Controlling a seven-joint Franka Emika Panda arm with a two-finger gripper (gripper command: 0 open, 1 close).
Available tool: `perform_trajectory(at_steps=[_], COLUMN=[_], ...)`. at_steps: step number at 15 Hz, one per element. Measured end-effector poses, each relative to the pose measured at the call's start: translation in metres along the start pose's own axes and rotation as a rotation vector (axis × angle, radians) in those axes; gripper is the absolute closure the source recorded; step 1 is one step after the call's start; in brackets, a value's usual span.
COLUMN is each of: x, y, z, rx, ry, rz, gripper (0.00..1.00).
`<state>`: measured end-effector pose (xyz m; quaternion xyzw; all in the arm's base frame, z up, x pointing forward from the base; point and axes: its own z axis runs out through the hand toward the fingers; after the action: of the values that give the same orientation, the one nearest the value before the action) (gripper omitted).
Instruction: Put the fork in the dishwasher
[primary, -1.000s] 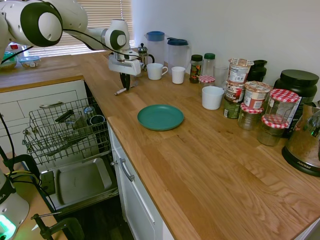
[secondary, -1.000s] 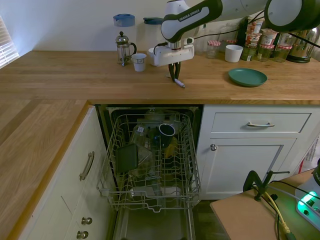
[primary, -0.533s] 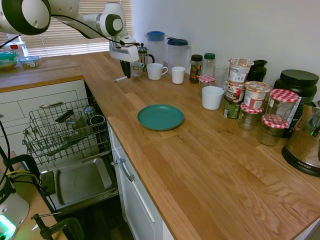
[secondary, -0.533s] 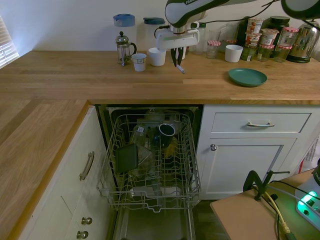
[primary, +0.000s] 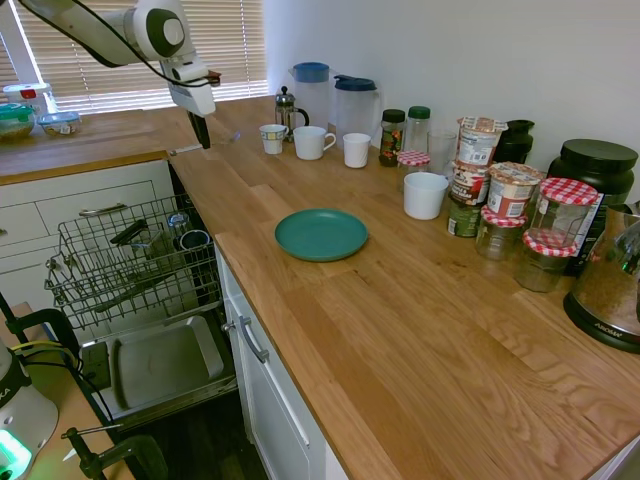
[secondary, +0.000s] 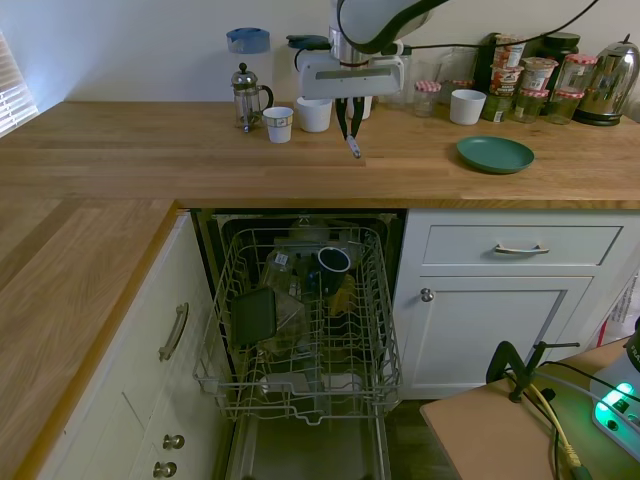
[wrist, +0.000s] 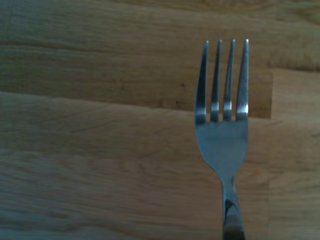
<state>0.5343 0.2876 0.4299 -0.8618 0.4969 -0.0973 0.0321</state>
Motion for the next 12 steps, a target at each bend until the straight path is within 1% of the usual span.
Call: perform_trajectory(at_steps=[1,5,9,12], x=[-0.006,-0.028,-0.078,-0.128], y=[0.026,0.043,0.064,0.096], z=[0.012,0.022,0.024,0.042], rx=[-0.001,0.000,0.015,0.034], ry=[-0.001,-0.002,0.005,0.003], rz=[0.014,-0.003,-0.003,0.000], gripper=[1.00,1.00,1.00,1.00])
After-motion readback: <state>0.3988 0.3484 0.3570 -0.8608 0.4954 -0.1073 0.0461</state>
